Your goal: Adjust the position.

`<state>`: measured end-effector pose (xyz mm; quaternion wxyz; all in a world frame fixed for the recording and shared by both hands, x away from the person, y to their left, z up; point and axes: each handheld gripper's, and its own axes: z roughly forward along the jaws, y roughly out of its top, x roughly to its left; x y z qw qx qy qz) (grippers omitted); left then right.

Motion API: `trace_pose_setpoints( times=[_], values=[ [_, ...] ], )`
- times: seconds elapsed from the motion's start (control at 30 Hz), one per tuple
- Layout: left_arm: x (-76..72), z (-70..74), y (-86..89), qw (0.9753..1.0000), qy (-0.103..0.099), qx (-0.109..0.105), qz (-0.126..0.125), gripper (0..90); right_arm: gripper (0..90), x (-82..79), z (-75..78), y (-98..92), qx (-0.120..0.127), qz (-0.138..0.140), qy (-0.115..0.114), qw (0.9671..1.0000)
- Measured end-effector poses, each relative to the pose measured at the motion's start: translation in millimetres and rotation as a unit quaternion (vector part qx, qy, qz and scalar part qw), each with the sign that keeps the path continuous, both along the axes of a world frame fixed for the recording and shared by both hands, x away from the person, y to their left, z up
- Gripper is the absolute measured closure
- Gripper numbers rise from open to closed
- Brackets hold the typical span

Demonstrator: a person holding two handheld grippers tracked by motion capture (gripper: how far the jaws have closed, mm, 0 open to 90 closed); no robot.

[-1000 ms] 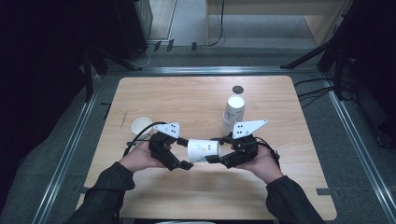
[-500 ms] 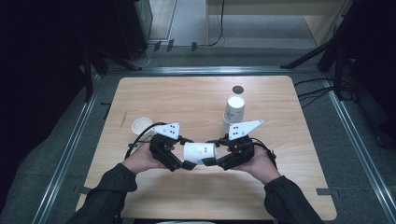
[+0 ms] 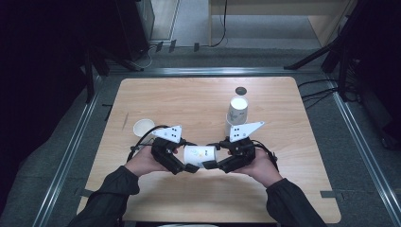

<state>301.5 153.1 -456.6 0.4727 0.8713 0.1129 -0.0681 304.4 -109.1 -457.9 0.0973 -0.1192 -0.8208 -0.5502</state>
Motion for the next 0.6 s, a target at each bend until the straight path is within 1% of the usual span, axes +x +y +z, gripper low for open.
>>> trace_pose_setpoints(
  times=[0.1,0.2,0.4,0.6],
  values=[
    [0.6,-0.8,0.3,1.0000,0.001,0.001,0.001,21.0,34.7,0.0,-0.2,0.3,-0.001,-0.001,-0.001,1.0000],
    [0.6,-1.1,0.4,1.0000,-0.002,0.003,0.000,21.8,34.7,0.5,-1.1,0.7,-0.003,-0.002,0.005,1.0000],
    [1.1,-2.4,0.6,1.0000,0.003,0.005,-0.002,23.2,34.7,0.6,-1.8,1.1,-0.007,-0.002,0.008,0.9999],
    [1.1,-2.6,0.9,1.0000,0.002,0.004,-0.001,24.0,34.7,0.6,-2.4,1.3,-0.006,-0.003,0.007,1.0000]
  ],
)
